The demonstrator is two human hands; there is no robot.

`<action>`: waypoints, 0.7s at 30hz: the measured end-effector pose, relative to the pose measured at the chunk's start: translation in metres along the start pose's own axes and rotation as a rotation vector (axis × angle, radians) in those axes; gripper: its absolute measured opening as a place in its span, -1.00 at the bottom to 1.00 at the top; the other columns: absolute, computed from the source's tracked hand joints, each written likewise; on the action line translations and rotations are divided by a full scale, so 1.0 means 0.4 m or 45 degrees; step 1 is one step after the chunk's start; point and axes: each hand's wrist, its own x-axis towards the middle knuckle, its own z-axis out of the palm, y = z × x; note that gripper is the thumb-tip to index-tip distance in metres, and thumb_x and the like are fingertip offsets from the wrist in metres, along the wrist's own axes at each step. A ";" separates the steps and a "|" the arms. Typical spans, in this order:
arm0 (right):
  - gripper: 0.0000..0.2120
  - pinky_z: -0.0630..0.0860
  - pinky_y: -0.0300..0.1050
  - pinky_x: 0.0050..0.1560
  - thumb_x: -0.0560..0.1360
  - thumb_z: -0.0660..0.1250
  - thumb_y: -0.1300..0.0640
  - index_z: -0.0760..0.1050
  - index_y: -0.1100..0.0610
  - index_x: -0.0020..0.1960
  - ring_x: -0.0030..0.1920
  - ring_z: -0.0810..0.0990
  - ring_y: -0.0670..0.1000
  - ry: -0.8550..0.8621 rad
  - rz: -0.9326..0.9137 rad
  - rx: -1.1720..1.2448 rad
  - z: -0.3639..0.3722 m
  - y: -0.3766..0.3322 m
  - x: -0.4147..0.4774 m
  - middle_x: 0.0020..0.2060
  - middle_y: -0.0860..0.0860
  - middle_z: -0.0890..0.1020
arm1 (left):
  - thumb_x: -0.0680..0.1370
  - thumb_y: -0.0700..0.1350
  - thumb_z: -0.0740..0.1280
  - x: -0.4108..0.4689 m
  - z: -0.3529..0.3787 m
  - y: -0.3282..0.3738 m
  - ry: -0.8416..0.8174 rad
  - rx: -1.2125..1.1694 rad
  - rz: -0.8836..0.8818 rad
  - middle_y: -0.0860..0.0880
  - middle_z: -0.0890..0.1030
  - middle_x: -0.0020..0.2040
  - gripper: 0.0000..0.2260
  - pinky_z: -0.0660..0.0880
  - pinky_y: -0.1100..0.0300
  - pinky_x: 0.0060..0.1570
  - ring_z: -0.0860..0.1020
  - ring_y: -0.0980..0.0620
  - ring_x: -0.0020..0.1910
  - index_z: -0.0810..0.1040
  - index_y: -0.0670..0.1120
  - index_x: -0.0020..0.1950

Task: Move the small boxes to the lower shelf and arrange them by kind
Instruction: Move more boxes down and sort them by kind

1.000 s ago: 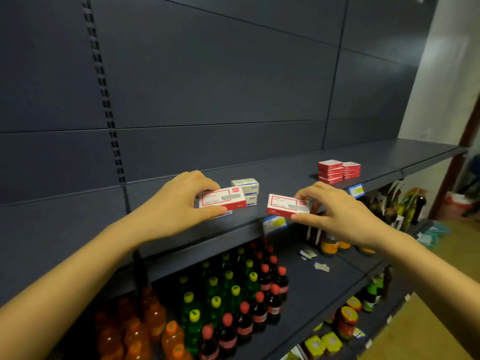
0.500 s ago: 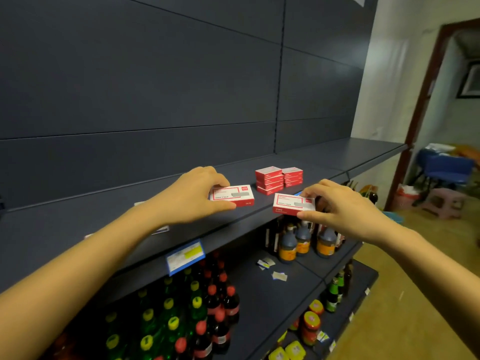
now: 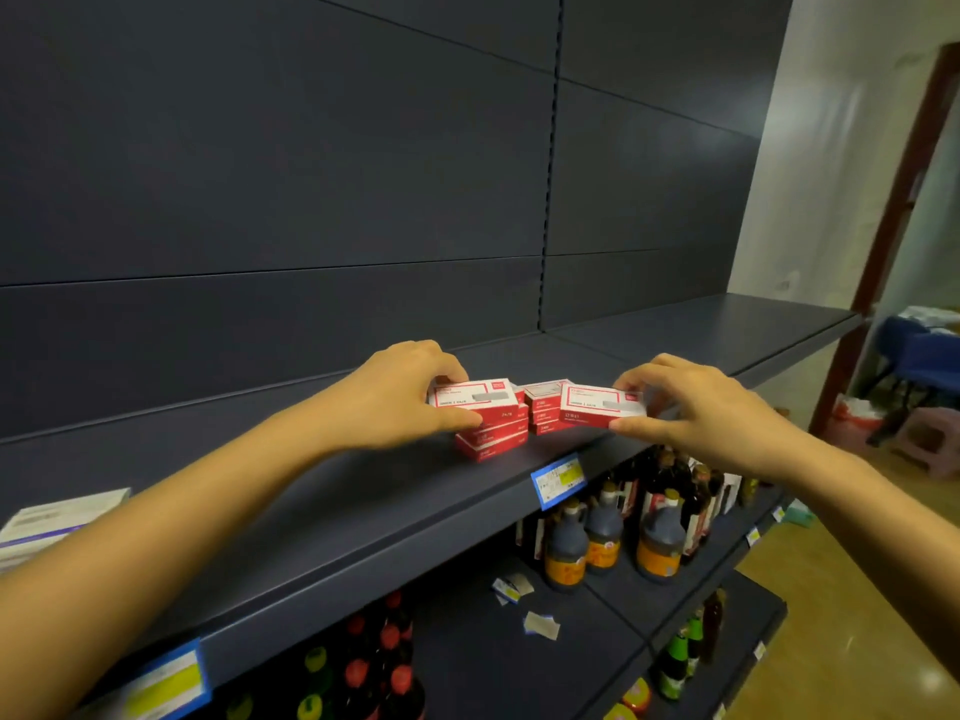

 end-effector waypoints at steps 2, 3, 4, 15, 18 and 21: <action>-0.54 0.55 0.04 0.02 0.38 0.28 -0.24 0.42 -0.08 0.21 0.01 0.53 -0.06 -0.067 -0.047 0.037 0.018 0.031 0.024 0.05 -0.16 0.46 | 0.45 0.12 0.34 0.018 0.029 0.011 -0.020 0.018 -0.005 -0.02 0.53 0.11 -0.62 0.41 0.20 -0.01 0.47 0.05 0.02 0.51 -0.04 0.19; -0.55 0.54 0.05 0.03 0.39 0.29 -0.24 0.42 -0.09 0.21 0.03 0.53 -0.06 -0.100 -0.072 0.045 0.028 0.046 0.037 0.06 -0.15 0.47 | 0.44 0.12 0.34 0.026 0.043 0.018 -0.024 0.029 -0.007 -0.02 0.54 0.10 -0.62 0.40 0.20 -0.02 0.47 0.05 0.01 0.52 -0.03 0.18; -0.56 0.53 0.06 0.05 0.39 0.28 -0.25 0.42 -0.10 0.21 0.04 0.52 -0.07 -0.123 -0.099 0.050 0.037 0.060 0.050 0.08 -0.15 0.47 | 0.44 0.14 0.34 0.030 0.057 0.025 -0.025 0.038 -0.009 -0.01 0.54 0.09 -0.63 0.39 0.21 -0.02 0.46 0.06 0.01 0.52 -0.03 0.17; -0.56 0.52 -0.11 0.09 0.40 0.33 -0.18 0.42 -0.08 0.23 0.07 0.50 -0.12 -0.302 -0.448 0.261 0.104 0.160 0.180 0.13 -0.14 0.50 | 0.43 0.20 0.32 0.028 0.200 0.081 0.108 0.134 -0.343 0.05 0.50 0.20 -0.58 0.39 0.20 0.14 0.43 0.08 0.15 0.43 -0.01 0.17; -0.59 0.51 -0.26 0.04 0.41 0.34 -0.16 0.43 -0.08 0.21 0.06 0.51 -0.15 -0.331 -0.534 0.331 0.126 0.178 0.200 0.12 -0.15 0.50 | 0.40 0.20 0.35 0.028 0.227 0.105 0.227 0.143 -0.435 0.07 0.53 0.13 -0.61 0.43 0.22 0.07 0.45 0.12 0.07 0.45 0.00 0.10; -0.61 0.45 -0.39 -0.08 0.40 0.35 -0.15 0.44 -0.08 0.20 0.00 0.52 -0.18 -0.341 -0.593 0.341 0.147 0.190 0.210 0.08 -0.17 0.51 | 0.40 0.17 0.38 0.032 0.251 0.123 0.329 0.119 -0.495 0.08 0.53 0.14 -0.63 0.43 0.27 0.08 0.48 0.14 0.08 0.50 -0.02 0.08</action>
